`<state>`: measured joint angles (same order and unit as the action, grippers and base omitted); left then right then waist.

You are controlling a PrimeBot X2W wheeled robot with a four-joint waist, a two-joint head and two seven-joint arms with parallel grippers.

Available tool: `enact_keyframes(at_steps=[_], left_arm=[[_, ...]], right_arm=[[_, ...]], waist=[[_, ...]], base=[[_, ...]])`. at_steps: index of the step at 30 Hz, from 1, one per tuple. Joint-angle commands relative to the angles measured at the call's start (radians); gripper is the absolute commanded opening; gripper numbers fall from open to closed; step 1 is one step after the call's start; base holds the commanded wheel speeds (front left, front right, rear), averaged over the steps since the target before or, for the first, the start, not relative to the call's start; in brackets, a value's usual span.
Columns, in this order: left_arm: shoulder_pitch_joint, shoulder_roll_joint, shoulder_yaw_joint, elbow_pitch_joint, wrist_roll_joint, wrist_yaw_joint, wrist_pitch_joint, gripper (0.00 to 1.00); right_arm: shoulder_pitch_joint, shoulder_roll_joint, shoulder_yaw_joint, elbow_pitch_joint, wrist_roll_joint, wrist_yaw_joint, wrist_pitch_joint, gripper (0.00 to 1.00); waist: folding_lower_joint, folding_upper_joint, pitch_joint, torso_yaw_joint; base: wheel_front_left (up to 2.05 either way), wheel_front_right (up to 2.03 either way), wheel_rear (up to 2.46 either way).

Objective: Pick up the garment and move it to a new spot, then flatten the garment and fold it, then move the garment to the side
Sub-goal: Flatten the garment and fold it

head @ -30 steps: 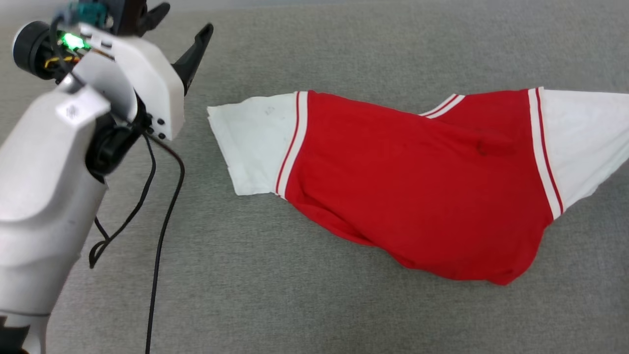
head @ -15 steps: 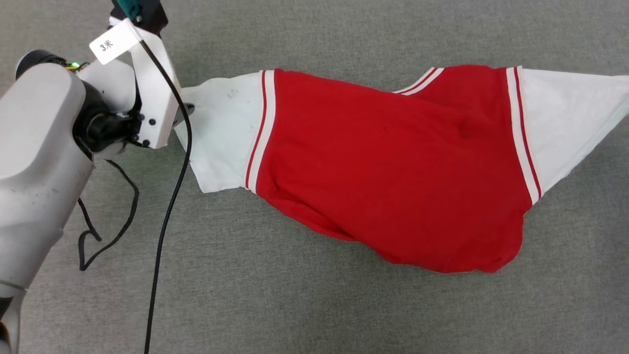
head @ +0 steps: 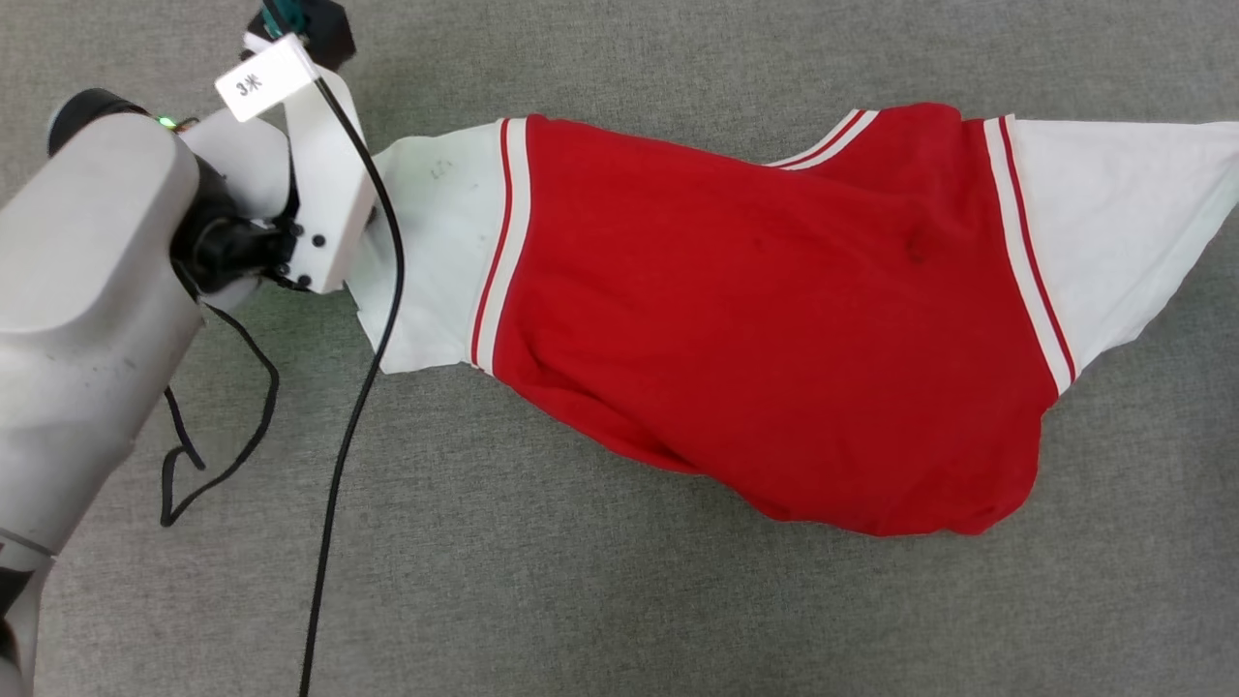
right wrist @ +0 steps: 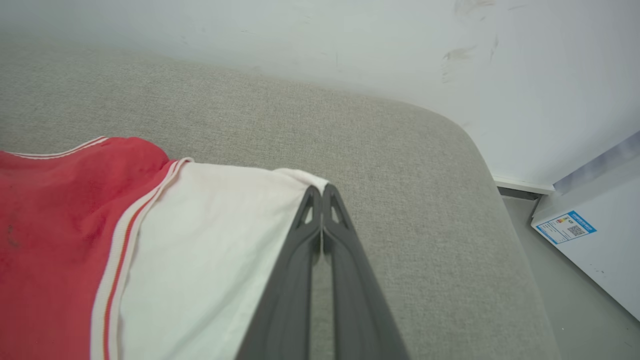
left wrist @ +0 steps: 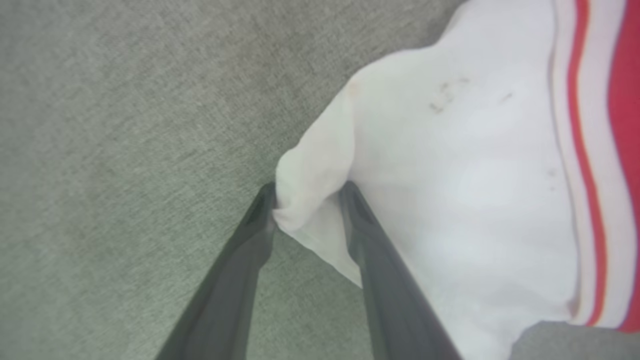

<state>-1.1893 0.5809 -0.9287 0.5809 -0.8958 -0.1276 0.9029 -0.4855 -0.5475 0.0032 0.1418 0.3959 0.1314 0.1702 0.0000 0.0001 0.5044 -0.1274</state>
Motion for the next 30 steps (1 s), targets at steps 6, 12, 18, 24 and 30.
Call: enact_keyframes(at_steps=[6,12,18,24,30], left_arm=[[0.040,0.011,-0.066,-0.010,-0.001,-0.002,-0.111,0.00],[-0.009,0.035,-0.088,-0.056,0.006,-0.002,-0.311,0.00],[-0.037,0.074,-0.113,-0.117,0.011,-0.002,-0.518,0.00],[-0.080,0.118,-0.100,-0.179,0.025,-0.002,-0.653,0.00],[-0.145,0.155,-0.040,-0.247,0.054,0.027,-0.746,0.00]], right_arm=[[-0.027,-0.020,0.011,0.031,0.013,-0.001,-0.030,0.00],[-0.026,-0.043,0.020,0.058,0.025,-0.001,-0.057,0.00],[-0.041,-0.076,0.014,0.066,0.023,-0.001,-0.069,0.00],[-0.082,-0.105,0.012,0.060,0.019,-0.001,-0.067,0.00],[-0.178,-0.136,0.040,0.042,0.035,-0.001,-0.042,0.00]], waist=[[0.0000,-0.0001,-0.031,0.016],[0.0000,-0.0001,-0.100,0.044],[0.0000,-0.0001,-0.167,0.079],[0.0000,-0.0001,-0.233,0.102],[0.0000,-0.0001,-0.270,0.114]], base=[[0.00,0.00,0.00],[0.00,0.00,0.00],[0.00,0.00,0.00],[0.00,0.00,0.00],[0.00,0.00,0.00]])
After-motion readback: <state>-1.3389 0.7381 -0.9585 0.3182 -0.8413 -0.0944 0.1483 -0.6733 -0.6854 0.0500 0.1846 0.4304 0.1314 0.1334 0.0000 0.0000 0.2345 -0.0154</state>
